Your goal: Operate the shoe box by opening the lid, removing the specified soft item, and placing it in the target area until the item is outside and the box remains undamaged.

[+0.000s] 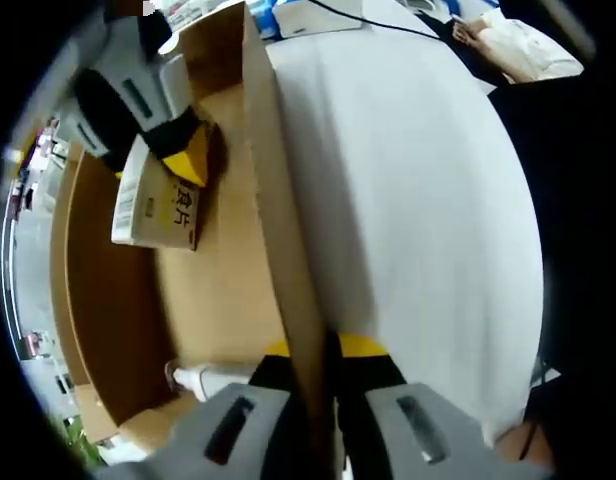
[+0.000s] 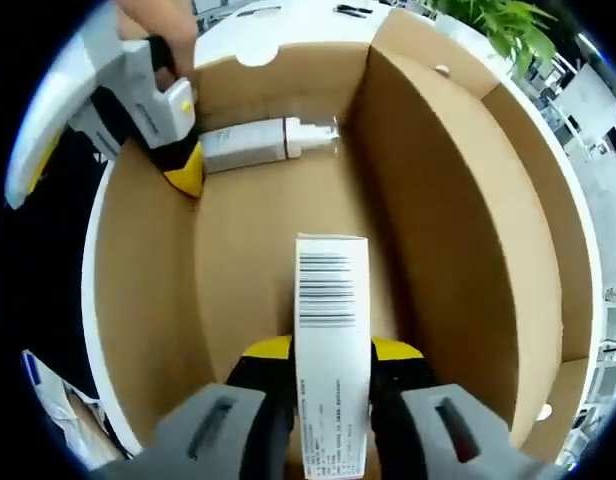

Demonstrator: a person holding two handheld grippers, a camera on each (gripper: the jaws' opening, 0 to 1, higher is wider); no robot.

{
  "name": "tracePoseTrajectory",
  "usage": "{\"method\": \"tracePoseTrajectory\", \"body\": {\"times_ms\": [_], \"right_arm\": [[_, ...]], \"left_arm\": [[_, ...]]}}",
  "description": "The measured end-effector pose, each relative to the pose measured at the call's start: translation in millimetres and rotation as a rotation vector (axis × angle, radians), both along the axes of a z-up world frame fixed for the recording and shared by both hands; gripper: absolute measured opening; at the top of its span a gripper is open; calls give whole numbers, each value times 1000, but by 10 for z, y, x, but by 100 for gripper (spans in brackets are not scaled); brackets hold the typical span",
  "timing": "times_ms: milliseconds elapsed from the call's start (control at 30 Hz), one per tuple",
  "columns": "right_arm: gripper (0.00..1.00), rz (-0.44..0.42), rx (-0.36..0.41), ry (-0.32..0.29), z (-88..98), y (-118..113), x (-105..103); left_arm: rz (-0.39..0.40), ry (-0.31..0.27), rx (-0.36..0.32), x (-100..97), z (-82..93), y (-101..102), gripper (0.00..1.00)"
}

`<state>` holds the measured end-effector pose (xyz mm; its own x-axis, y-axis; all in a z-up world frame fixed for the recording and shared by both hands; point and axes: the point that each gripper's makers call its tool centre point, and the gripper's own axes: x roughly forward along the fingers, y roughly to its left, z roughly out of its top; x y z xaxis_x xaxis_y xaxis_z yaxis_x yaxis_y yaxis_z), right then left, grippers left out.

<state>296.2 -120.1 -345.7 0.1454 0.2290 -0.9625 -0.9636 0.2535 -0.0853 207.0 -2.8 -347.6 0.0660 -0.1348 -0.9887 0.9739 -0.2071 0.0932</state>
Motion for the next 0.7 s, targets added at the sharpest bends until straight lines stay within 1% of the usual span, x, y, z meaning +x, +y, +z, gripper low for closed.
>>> {"method": "tracePoseTrajectory", "body": {"times_ms": [67, 100, 433, 500, 700], "right_arm": [[23, 4, -16, -1, -27, -16, 0], [23, 7, -10, 3, -12, -5, -4], [23, 12, -42, 24, -25, 14, -24], [23, -12, -50, 45, -30, 10, -18], [23, -21, -24, 50, -29, 0, -25]], "left_arm": [[0, -1, 1, 0, 0, -1, 4], [0, -1, 1, 1, 0, -1, 4], [1, 1, 0, 0, -4, 0, 4], [0, 0, 1, 0, -5, 0, 4], [-1, -1, 1, -2, -8, 1, 4]]}}
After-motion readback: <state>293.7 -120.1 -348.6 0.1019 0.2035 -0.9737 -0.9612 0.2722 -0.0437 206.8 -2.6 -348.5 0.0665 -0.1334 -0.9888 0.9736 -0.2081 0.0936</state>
